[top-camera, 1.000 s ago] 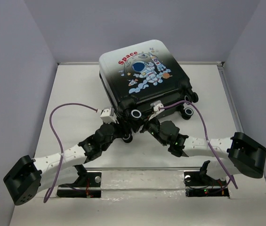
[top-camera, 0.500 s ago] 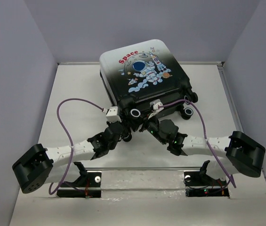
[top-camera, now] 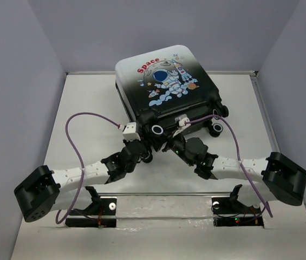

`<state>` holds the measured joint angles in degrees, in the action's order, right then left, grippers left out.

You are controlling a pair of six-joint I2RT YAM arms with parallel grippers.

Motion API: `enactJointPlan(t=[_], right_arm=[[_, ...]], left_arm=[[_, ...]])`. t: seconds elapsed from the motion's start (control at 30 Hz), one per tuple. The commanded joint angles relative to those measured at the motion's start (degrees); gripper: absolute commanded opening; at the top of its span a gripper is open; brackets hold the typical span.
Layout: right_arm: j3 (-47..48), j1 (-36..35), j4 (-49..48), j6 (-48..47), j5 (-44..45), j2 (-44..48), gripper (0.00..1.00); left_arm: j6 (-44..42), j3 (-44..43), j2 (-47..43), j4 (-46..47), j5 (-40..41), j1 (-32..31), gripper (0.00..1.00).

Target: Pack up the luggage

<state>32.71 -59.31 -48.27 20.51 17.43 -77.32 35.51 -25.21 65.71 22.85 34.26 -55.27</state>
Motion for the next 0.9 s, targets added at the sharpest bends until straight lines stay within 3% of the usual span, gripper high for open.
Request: enactJointPlan(t=[0.0,0.37,0.53,0.7,0.8,0.83,0.87], right_arm=[[-1.42,-0.28,-4.92,0.23,2.34,6.65,0.07],[-8.62,-0.28,4.49,-0.83,2.79,24.13,0.07],[-9.94,-0.28,9.6,-0.3,-0.02,28.45,0.07],[-9.86,-0.28,11.18,0.32,-2.75,27.58,0.07],[-9.16,-0.28,10.75,0.41,-4.24,25.82,0.07],[-9.07,-0.8,10.31,0.41,-4.51,25.38,0.07],[-8.98,-0.81,9.95,0.32,-5.29,24.77,0.07]], left_arm=[[0.26,-0.12,-4.27,5.63,9.86,3.93,0.06],[2.11,6.14,-16.31,-1.67,2.4,17.46,0.06],[1.41,4.04,-15.27,-0.89,-1.64,24.23,0.06],[2.02,0.35,-13.85,0.79,-3.06,26.61,0.06],[1.24,-0.89,-18.06,-0.17,-4.81,26.61,0.26],[0.88,-1.24,-19.9,-1.92,-5.17,26.61,0.43],[0.79,-1.68,-21.66,-3.15,-5.26,26.61,0.53]])
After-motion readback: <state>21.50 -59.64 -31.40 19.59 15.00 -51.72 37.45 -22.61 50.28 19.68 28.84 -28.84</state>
